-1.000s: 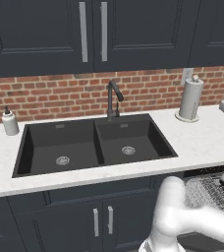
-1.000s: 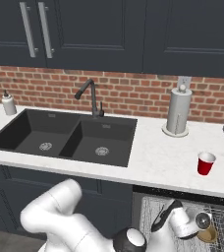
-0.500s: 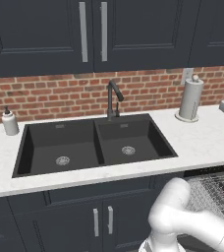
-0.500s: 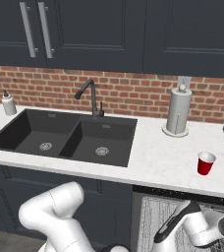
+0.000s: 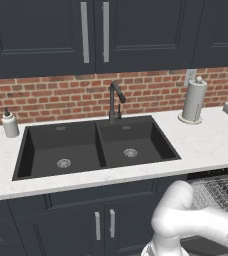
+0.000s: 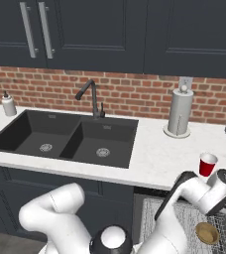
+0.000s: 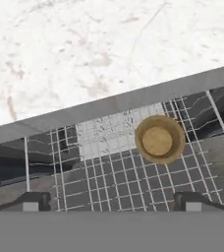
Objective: Pick up the cup and bowl from the counter, place them in the dishwasher, and close the dishwasher door.
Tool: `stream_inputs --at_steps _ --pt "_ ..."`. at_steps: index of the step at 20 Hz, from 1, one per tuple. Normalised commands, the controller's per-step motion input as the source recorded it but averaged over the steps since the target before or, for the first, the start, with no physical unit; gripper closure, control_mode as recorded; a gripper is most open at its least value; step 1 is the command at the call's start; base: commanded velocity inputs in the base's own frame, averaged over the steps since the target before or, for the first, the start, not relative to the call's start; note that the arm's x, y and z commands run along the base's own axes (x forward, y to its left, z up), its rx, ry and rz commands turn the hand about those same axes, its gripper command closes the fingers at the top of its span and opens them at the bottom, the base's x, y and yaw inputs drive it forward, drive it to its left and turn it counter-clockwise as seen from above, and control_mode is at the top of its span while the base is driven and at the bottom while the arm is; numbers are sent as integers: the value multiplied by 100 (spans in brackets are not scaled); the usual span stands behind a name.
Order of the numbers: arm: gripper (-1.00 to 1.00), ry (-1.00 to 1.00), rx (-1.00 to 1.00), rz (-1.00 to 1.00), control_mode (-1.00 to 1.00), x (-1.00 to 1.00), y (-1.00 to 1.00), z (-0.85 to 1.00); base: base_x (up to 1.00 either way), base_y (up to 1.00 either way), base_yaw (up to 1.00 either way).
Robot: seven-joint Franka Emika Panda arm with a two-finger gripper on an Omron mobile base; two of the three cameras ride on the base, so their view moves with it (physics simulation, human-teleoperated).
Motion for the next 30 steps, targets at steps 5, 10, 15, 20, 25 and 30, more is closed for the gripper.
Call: stream_inputs --at_steps 5,10,15,20,25,30 --pt "-100 23 -11 0 -100 0 15 95 0 0 0" --pt "-100 6 -32 0 -100 1 15 20 0 0 0" --pt "-100 -5 -37 0 -100 8 8 15 0 0 0" --pt "-100 -3 -25 6 -100 1 30 76 0 0 0" --pt "-100 1 -16 10 -100 3 24 100 0 0 0" --pt "-100 -8 -5 5 -100 4 9 24 0 0 0"
